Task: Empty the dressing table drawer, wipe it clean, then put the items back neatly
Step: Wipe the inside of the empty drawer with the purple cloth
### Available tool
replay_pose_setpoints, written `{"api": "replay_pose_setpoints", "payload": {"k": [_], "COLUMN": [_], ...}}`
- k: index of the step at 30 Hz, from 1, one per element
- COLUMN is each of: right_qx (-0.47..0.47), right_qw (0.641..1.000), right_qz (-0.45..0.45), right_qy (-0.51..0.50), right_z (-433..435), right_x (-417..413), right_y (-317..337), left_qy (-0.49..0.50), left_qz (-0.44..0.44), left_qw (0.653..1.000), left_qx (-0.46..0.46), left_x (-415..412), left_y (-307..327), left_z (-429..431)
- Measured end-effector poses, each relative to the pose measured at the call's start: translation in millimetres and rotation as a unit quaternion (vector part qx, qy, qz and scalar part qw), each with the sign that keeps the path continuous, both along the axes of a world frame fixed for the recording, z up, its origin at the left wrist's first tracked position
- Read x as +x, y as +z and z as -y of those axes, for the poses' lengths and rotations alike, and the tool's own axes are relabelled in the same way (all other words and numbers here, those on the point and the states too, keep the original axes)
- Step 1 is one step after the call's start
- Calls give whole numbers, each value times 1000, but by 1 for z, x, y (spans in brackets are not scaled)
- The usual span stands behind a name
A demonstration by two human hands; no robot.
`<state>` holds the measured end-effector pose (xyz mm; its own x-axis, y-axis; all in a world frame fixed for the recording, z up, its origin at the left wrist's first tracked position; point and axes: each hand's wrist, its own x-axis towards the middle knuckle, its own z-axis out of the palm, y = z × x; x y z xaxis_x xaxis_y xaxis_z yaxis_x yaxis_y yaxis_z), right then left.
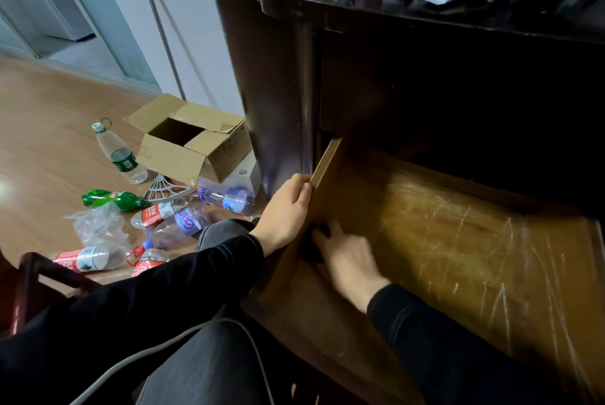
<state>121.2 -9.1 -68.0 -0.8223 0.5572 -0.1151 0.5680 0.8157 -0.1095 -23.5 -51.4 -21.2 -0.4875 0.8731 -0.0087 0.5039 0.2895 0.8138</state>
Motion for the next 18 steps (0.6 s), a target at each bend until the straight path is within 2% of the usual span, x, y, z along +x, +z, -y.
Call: {"api": "replay_pose_setpoints", "payload": {"k": [2,4,6,8,10,12,13,15,18], "right_qx": [-77,-156,-132,-69,-3,27,39,38,-76], "right_qw": [995,982,978,990,999,998,997,999,980], "right_qz": [-25,-1,13,15,9,18,20,12,13], "right_qy": [60,104,161,126,39,-52,-67,-9,182], "right_z": [33,57,51,21,-14,-38,-42,-31,24], "right_x": [17,33,39,32,18,7,5,8,30], "right_y": [-7,-7,-8,-6,-3,1,0,-2,-13], "left_qy": [-11,-14,-12,-5,9,16,17,15,15], "left_qz": [-37,-39,-42,-58,-66,-68,-68,-73,-82], "left_qw": [999,999,999,998,998,997,997,997,996], "left_qx": [-10,-22,-26,-22,-21,-18,-18,-18,-15], "left_x": [-2,-2,-2,-3,-4,-4,-3,-2,-2], "left_y": [4,10,10,6,3,3,4,4,3], "left_z": [-12,-25,-33,-34,-32,-31,-31,-32,-32]}}
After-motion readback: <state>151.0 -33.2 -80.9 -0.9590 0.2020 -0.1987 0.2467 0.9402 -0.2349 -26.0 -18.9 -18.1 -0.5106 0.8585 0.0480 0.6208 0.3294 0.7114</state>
